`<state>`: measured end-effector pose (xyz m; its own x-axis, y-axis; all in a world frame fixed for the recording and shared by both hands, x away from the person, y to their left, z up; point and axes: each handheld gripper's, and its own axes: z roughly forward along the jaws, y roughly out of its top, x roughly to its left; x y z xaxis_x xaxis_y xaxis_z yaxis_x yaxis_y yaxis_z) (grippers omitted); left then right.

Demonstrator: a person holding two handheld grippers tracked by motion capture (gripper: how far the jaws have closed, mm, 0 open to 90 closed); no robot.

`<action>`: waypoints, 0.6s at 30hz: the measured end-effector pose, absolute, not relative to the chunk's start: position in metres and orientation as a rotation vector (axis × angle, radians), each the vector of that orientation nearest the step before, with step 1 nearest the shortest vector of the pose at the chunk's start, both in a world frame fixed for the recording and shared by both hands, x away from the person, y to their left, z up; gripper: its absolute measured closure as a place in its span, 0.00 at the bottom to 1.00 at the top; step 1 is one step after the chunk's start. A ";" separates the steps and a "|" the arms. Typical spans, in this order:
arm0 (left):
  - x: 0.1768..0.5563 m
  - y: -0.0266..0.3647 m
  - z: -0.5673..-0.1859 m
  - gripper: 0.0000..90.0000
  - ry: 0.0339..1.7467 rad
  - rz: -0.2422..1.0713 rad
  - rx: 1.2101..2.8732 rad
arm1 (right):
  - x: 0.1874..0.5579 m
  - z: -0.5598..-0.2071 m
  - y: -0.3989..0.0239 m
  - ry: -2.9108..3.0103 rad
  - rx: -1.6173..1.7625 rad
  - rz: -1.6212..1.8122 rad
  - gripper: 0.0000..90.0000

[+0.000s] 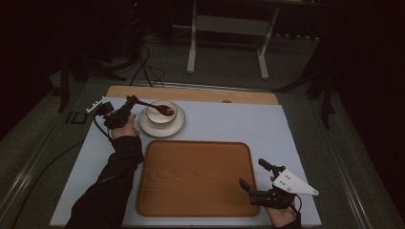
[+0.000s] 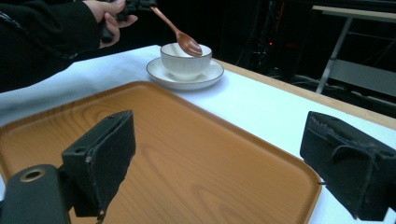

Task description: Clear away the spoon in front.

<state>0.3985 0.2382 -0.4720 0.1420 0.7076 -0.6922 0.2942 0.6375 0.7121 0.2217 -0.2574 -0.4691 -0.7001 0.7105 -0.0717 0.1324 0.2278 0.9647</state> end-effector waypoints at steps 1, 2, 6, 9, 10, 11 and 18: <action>0.398 0.239 -0.469 0.94 1.440 0.371 0.910 | 0.222 -0.469 -0.257 1.991 0.775 1.497 0.11; 0.398 0.239 -0.466 0.94 1.429 0.371 0.916 | 0.222 -0.469 -0.257 1.990 0.773 1.496 0.11; 0.393 0.243 -0.453 0.94 1.403 0.391 0.958 | 0.221 -0.469 -0.257 1.983 0.770 1.489 0.11; 0.391 0.245 -0.442 0.94 1.386 0.399 0.983 | 0.220 -0.468 -0.257 1.979 0.760 1.494 0.12; 0.390 0.246 -0.439 0.94 1.377 0.400 0.997 | 0.220 -0.468 -0.257 1.979 0.760 1.494 0.12; 0.390 0.246 -0.436 0.94 1.367 0.400 1.012 | 0.220 -0.468 -0.257 1.979 0.759 1.488 0.11; 0.386 0.250 -0.414 0.94 1.274 0.377 1.164 | 0.220 -0.468 -0.257 1.978 0.758 1.484 0.12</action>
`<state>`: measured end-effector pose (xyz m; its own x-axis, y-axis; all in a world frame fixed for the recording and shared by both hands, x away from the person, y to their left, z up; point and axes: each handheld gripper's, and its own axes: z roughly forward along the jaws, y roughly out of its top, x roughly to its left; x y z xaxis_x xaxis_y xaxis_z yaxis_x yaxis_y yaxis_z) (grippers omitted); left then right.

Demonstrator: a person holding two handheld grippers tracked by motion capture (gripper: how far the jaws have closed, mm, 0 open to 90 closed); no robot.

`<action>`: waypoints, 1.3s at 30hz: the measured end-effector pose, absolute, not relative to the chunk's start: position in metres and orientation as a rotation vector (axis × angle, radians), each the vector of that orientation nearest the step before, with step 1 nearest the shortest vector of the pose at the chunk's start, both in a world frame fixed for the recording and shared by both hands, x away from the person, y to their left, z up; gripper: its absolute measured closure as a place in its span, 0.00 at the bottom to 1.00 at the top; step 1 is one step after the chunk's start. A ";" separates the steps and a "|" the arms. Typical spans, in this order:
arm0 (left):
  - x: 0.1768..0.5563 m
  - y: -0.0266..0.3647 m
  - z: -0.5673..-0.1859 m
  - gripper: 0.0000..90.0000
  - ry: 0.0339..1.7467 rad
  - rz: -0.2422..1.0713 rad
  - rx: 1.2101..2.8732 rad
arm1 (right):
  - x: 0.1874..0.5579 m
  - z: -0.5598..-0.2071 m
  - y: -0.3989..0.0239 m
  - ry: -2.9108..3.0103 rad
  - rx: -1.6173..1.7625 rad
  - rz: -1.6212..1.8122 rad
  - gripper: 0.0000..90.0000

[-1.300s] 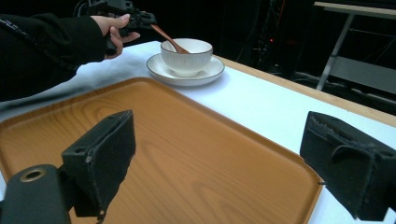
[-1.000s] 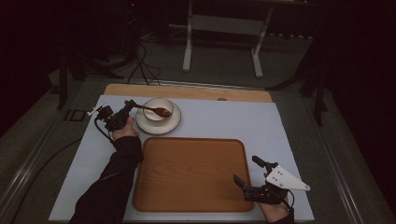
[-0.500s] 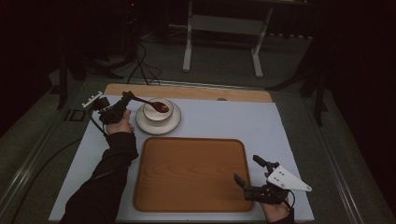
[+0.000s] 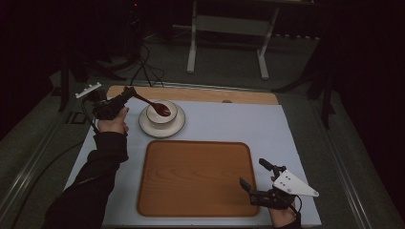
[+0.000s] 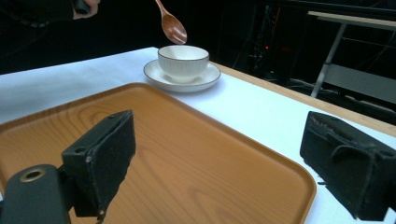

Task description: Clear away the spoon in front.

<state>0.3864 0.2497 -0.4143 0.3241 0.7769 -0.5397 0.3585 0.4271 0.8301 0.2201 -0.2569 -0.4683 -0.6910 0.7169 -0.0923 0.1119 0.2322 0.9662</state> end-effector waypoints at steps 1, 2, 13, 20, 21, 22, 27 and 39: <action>0.386 0.250 -0.414 0.94 1.274 0.377 1.164 | 0.220 -0.468 -0.257 1.980 0.760 1.483 0.12; 0.385 0.250 -0.412 0.94 1.264 0.379 1.182 | 0.220 -0.468 -0.257 1.980 0.760 1.483 0.12; 0.375 0.252 -0.392 0.94 1.116 0.329 1.349 | 0.221 -0.469 -0.256 1.985 0.764 1.471 0.12; 0.369 0.248 -0.388 0.94 1.043 0.265 1.475 | 0.221 -0.470 -0.255 1.994 0.763 1.464 0.12; 0.369 0.248 -0.388 0.94 1.043 0.265 1.475 | 0.221 -0.470 -0.255 1.994 0.763 1.464 0.12; 0.367 0.248 -0.387 0.94 1.026 0.257 1.506 | 0.221 -0.470 -0.255 1.994 0.763 1.466 0.12; 0.361 0.247 -0.385 0.94 0.951 0.227 1.567 | 0.221 -0.470 -0.255 1.991 0.762 1.468 0.12; 0.349 0.239 -0.385 0.94 0.763 0.140 1.673 | 0.221 -0.469 -0.256 1.983 0.769 1.477 0.12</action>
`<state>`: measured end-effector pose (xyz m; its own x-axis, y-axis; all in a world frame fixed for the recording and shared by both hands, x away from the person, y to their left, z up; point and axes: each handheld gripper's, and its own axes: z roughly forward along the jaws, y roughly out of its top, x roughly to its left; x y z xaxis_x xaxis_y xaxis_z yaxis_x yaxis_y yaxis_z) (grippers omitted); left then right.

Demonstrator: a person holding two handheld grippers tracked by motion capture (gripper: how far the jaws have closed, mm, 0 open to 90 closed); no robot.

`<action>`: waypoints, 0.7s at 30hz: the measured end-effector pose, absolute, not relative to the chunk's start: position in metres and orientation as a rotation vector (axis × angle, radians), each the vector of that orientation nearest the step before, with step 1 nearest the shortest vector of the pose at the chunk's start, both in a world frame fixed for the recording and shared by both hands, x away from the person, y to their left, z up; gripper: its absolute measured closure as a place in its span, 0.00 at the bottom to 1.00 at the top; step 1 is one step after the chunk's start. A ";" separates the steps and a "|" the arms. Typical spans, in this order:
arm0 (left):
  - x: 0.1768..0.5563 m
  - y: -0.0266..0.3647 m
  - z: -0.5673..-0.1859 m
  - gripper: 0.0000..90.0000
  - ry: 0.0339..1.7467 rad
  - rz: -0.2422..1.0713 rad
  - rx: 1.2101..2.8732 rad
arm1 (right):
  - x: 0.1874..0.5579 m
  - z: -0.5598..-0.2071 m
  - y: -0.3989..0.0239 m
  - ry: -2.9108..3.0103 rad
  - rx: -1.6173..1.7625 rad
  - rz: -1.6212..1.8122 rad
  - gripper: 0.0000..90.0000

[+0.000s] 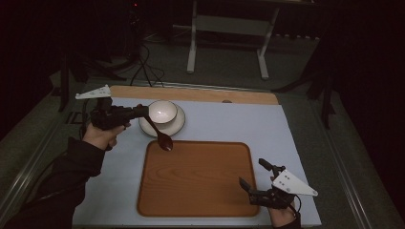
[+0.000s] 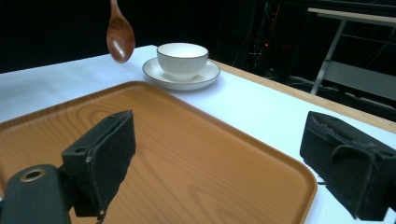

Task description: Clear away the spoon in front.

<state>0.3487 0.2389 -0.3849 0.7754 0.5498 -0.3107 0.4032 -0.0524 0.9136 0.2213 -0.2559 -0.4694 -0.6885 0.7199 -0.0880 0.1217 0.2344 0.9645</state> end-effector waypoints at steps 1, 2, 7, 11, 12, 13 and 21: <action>0.347 0.235 -0.386 0.94 0.734 0.120 1.703 | 0.221 -0.470 -0.256 1.985 0.771 1.478 0.12; 0.347 0.235 -0.387 0.94 0.725 0.110 1.714 | 0.221 -0.470 -0.256 1.985 0.768 1.477 0.12; 0.345 0.231 -0.391 0.94 0.689 0.085 1.749 | 0.221 -0.469 -0.255 1.985 0.760 1.477 0.12; 0.343 0.228 -0.395 0.94 0.655 0.067 1.784 | 0.221 -0.469 -0.256 1.984 0.762 1.480 0.12; 0.342 0.228 -0.397 0.94 0.647 0.053 1.792 | 0.221 -0.469 -0.255 1.985 0.761 1.478 0.12; 0.342 0.227 -0.398 0.94 0.637 0.047 1.800 | 0.221 -0.469 -0.255 1.986 0.760 1.477 0.12; 0.336 0.220 -0.408 0.93 0.513 -0.040 1.868 | 0.221 -0.470 -0.255 1.992 0.758 1.475 0.12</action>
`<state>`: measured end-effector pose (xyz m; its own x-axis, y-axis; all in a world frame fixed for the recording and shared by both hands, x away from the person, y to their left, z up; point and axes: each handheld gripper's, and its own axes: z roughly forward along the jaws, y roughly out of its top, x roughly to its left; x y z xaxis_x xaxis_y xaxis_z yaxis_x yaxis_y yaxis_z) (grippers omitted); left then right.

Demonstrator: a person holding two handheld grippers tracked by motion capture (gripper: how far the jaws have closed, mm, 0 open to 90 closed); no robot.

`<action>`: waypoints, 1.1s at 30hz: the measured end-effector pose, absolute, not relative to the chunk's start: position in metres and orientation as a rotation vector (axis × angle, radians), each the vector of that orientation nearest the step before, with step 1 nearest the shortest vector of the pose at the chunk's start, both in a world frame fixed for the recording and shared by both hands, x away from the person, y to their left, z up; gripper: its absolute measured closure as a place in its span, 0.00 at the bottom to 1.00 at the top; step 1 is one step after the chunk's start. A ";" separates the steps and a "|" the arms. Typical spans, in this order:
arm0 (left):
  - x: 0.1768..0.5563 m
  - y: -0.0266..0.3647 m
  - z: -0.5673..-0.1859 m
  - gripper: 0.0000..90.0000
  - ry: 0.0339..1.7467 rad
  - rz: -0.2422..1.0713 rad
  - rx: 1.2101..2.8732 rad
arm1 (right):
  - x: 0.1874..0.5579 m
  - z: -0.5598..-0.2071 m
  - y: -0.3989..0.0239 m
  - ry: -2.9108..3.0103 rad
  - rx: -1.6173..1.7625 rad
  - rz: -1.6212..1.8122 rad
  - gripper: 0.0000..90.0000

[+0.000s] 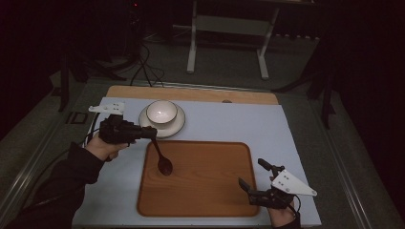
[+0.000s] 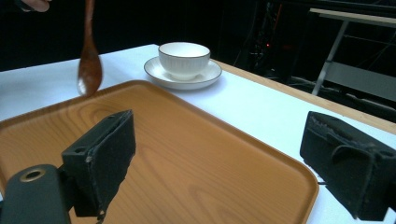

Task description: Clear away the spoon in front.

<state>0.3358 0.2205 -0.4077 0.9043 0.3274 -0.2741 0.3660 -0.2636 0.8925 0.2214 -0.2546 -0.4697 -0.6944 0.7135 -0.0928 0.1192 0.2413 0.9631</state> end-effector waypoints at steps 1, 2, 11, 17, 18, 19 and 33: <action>0.335 0.219 -0.408 0.93 0.490 -0.053 1.877 | 0.222 -0.470 -0.255 1.992 0.759 1.475 0.12; 0.335 0.219 -0.408 0.93 0.490 -0.053 1.877 | 0.222 -0.470 -0.255 1.992 0.759 1.475 0.12; 0.327 0.202 -0.420 0.93 0.356 -0.140 1.958 | 0.221 -0.470 -0.255 1.994 0.757 1.476 0.12; 0.326 0.195 -0.434 0.93 0.328 -0.206 1.991 | 0.222 -0.470 -0.254 1.997 0.761 1.475 0.12; 0.326 0.194 -0.436 0.93 0.321 -0.225 1.998 | 0.222 -0.470 -0.254 1.998 0.760 1.475 0.12; 0.326 0.194 -0.436 0.93 0.321 -0.225 1.998 | 0.222 -0.470 -0.254 1.998 0.760 1.474 0.12; 0.331 0.190 -0.459 0.93 0.313 -0.317 1.994 | 0.222 -0.471 -0.254 2.007 0.758 1.474 0.12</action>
<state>0.3314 0.1897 -0.4590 0.9308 0.0795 -0.3569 0.3559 -0.4208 0.8344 0.2223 -0.2539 -0.4709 -0.7006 0.7080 -0.0888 0.1269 0.2460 0.9609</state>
